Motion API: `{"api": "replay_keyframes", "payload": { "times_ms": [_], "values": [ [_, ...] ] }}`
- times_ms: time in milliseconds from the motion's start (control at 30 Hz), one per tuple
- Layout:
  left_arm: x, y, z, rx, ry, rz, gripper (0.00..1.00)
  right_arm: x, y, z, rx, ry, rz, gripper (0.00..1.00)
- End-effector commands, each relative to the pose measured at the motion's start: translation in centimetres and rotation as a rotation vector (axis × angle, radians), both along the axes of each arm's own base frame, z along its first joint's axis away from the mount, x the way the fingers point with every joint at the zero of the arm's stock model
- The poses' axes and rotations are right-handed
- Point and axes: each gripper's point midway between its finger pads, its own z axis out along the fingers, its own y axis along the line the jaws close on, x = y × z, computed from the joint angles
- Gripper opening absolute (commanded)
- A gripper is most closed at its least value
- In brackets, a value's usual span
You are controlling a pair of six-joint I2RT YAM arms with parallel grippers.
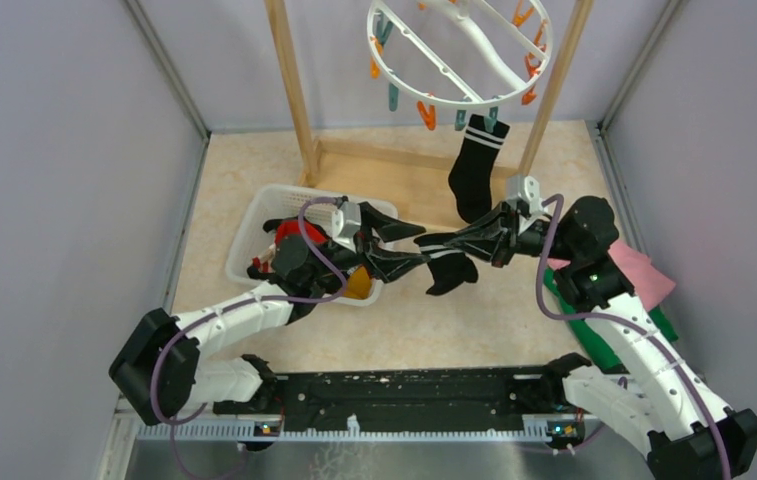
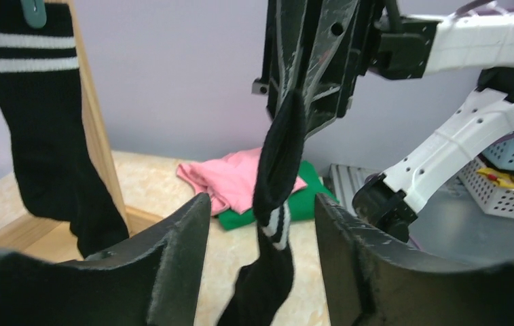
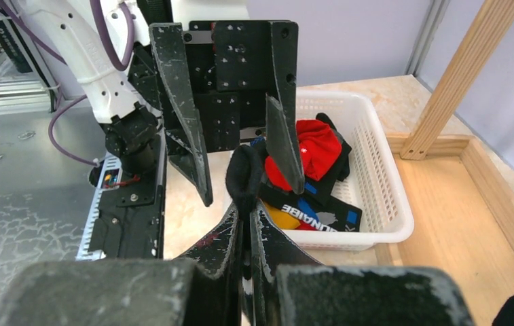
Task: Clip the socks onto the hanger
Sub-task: Pick up the sock from the bin.
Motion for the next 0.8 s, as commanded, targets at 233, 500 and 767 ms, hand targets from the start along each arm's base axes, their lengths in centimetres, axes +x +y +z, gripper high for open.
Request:
{"api": "replay_keyframes", "payload": {
  "times_ms": [233, 500, 767],
  "values": [
    [-1.3, 0.9, 4.9, -0.186, -0.088, -0.017, 0.37, 0.1, -0.1, 0.7, 0.019, -0.027, -0.006, 0.0],
    [-1.8, 0.5, 3.8, -0.151, -0.067, -0.06, 0.23, 0.3, -0.1, 1.2, 0.027, -0.032, -0.019, 0.0],
    [-2.3, 1.3, 2.6, -0.152, -0.06, -0.038, 0.64, 0.5, -0.2, 1.6, 0.037, -0.033, -0.028, 0.0]
  ]
}}
